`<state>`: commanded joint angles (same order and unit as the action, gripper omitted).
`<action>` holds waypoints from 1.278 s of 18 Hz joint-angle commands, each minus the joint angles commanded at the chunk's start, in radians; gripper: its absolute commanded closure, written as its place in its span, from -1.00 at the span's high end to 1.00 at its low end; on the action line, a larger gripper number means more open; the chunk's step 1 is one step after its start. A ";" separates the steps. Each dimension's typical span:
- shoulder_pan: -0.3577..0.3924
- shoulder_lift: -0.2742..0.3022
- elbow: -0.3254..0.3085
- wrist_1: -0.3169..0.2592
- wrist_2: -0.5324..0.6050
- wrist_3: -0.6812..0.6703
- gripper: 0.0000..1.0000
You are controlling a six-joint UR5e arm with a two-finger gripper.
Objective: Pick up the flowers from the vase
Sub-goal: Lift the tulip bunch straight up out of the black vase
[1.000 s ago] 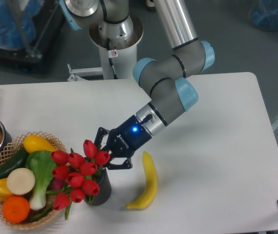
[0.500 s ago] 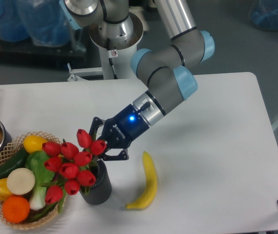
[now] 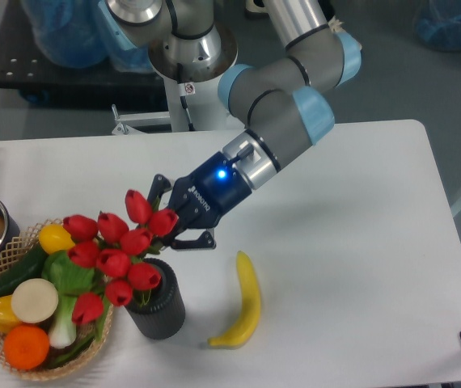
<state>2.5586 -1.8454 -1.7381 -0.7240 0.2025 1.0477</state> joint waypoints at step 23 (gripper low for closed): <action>0.261 -0.009 0.060 0.000 -0.086 -0.072 -1.00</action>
<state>2.8192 -1.8545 -1.6782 -0.7240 0.1166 0.9756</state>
